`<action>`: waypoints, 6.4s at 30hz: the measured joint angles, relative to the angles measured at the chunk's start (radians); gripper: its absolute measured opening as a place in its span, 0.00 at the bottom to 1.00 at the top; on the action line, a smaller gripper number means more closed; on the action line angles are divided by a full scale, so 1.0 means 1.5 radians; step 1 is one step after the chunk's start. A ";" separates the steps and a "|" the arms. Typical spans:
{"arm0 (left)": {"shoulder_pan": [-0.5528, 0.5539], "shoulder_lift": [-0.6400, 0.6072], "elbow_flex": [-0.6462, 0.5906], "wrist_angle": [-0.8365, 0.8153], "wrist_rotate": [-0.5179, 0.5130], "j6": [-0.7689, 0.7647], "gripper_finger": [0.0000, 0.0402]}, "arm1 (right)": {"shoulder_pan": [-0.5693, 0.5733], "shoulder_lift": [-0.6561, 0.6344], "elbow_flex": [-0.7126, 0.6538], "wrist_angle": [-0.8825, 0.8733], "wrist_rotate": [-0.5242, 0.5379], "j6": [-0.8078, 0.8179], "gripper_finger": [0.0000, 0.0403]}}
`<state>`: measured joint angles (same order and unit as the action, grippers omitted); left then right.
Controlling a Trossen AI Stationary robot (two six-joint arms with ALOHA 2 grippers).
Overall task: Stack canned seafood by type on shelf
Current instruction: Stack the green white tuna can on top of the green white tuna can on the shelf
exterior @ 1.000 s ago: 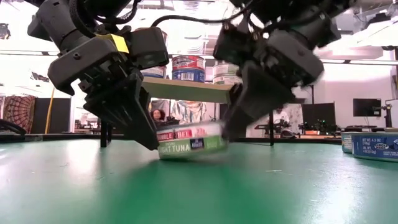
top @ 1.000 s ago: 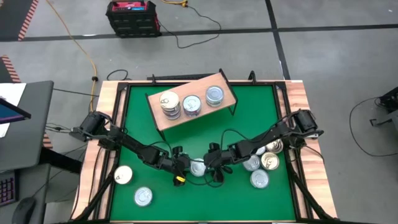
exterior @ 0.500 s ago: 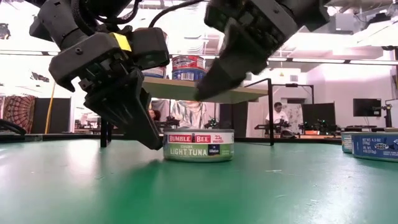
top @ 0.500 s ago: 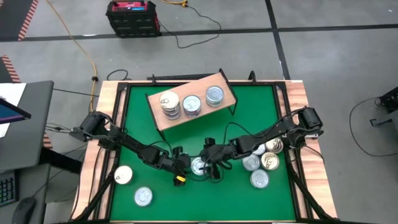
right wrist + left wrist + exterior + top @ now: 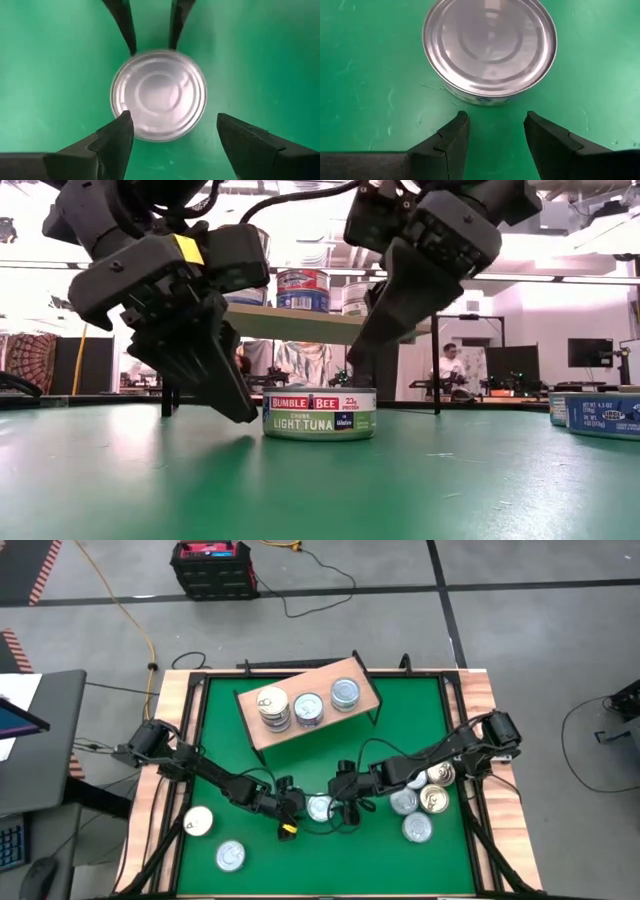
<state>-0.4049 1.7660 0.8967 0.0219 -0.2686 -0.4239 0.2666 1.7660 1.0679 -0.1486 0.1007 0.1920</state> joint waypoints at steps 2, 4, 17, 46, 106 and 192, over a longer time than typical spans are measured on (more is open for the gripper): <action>0.000 0.000 0.000 -0.001 -0.002 0.000 0.45 | 0.001 0.000 0.000 -0.003 0.027 0.001 0.77; -0.001 0.000 0.003 -0.008 0.000 0.000 0.45 | 0.001 0.001 -0.006 0.002 0.036 0.001 0.77; -0.007 0.000 0.040 -0.074 0.001 0.015 0.45 | 0.001 0.034 -0.008 -0.031 0.039 0.032 0.77; -0.013 0.001 0.101 -0.068 0.010 0.020 0.45 | 0.005 0.026 -0.083 0.022 0.046 0.080 0.77; -0.241 -0.004 0.053 0.099 -0.282 0.159 0.45 | 0.254 0.268 0.537 -0.663 0.475 0.852 0.71; -0.122 -0.623 -0.401 0.252 -0.392 0.375 0.45 | -0.183 0.139 0.650 -0.801 0.640 -0.206 0.44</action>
<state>-0.5876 0.8313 0.2947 0.3997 -0.8562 0.1381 -0.0078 1.9739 2.0435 -1.3500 1.0615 -0.1163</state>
